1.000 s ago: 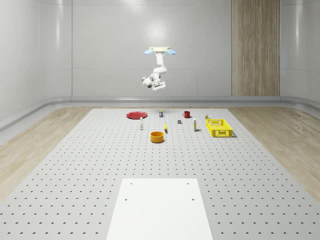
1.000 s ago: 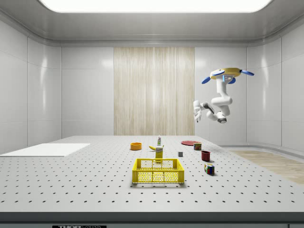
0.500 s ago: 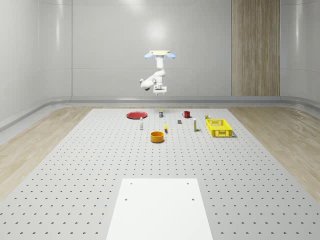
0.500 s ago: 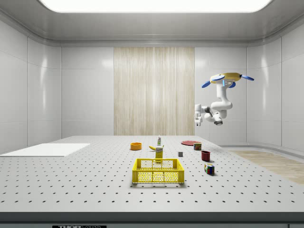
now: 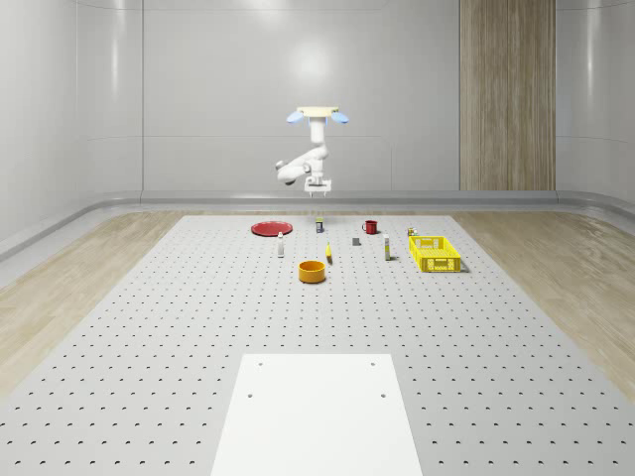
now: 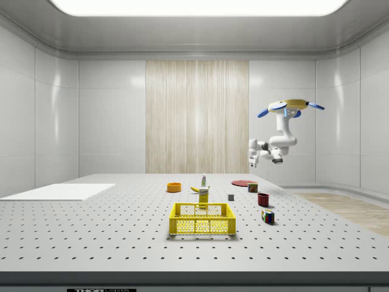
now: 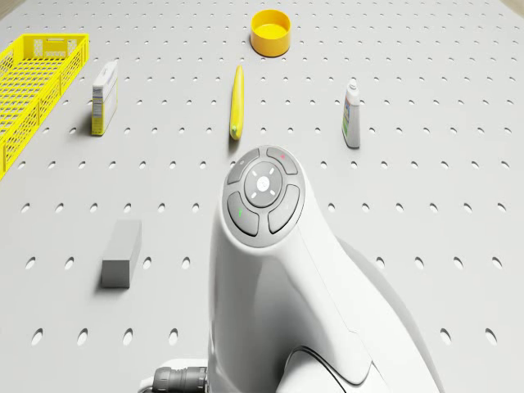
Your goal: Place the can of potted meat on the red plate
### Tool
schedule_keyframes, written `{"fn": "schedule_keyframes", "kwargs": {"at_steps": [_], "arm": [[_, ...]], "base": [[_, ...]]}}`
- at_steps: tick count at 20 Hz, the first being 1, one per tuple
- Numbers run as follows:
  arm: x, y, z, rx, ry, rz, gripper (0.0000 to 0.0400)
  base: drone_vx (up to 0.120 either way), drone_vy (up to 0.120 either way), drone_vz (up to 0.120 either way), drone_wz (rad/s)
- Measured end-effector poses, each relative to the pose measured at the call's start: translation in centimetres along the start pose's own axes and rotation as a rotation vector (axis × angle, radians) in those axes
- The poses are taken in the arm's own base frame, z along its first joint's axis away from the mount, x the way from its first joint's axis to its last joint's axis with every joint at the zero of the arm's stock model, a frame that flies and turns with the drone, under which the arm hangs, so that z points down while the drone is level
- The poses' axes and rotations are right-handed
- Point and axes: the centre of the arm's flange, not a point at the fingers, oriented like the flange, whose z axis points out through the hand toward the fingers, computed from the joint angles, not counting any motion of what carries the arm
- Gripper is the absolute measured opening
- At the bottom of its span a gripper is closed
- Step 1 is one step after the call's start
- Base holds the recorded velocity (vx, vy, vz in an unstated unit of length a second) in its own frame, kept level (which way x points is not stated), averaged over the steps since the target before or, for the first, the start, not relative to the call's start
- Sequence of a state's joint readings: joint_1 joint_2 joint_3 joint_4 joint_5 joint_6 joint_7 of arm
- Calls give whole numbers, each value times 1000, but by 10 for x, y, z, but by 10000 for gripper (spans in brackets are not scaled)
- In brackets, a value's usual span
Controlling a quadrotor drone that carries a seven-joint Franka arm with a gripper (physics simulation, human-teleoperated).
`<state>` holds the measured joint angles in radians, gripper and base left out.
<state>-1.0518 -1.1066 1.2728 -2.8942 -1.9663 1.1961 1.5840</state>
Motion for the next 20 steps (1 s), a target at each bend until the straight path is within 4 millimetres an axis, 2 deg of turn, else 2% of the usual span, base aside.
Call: {"fn": "schedule_keyframes", "kwargs": {"at_steps": [8,10,17,20], "arm": [[0,0,0,-3,4,0,400],[0,0,0,-3,4,0,400],[0,0,0,-4,4,0,400],[0,0,0,-4,5,0,400]], "base": [[20,0,-120,0],[0,0,0,0],[0,0,-120,0],[0,67,-120,0]]}}
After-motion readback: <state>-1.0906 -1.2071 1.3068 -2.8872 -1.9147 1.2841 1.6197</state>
